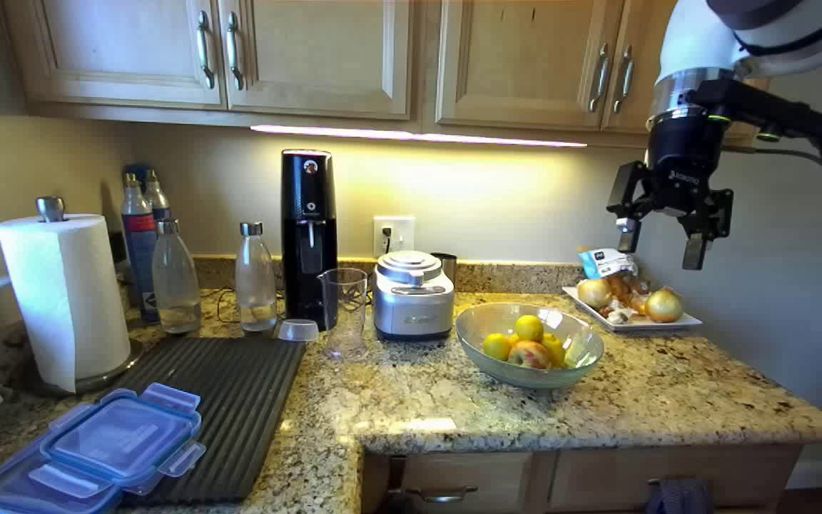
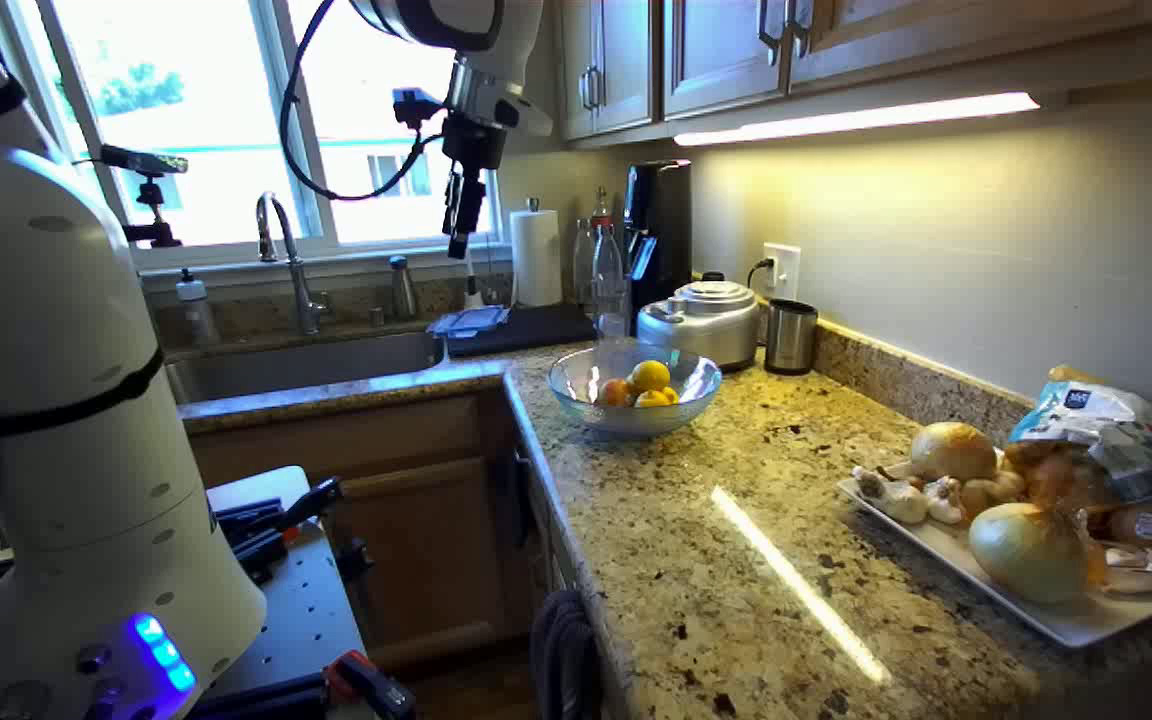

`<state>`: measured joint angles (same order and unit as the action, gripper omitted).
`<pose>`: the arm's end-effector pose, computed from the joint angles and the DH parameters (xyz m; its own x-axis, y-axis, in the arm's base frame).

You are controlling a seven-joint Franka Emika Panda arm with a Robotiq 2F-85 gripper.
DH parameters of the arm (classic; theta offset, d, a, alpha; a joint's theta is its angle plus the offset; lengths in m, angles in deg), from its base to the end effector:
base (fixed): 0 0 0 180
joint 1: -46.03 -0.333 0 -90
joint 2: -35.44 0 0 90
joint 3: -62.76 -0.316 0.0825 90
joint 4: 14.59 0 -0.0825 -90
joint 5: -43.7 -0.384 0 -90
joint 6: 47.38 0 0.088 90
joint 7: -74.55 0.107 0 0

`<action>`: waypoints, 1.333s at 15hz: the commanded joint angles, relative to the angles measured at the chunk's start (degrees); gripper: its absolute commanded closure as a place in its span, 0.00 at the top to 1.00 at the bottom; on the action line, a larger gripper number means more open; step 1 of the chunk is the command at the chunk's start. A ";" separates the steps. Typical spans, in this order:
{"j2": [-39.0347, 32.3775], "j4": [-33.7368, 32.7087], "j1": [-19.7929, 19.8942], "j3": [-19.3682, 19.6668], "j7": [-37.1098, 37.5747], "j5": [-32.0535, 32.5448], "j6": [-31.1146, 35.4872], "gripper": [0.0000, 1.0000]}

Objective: Take the fruits on the bowl and put them on the counter

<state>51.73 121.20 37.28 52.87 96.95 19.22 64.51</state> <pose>0.4095 0.1688 0.4265 0.9384 -0.2203 -0.2662 -0.2841 -0.9304 -0.2316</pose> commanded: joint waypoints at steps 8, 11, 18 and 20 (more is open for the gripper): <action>-0.77 -0.49 0.30 -0.14 -0.01 -0.21 0.02 1.00; -3.45 -1.80 0.95 -0.17 1.09 0.89 1.26 1.00; -13.98 -6.13 2.47 -0.09 6.80 8.12 17.45 1.00; -17.31 -7.45 2.12 0.07 9.87 13.12 22.59 1.00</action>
<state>38.74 116.13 39.51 53.00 101.68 26.64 81.47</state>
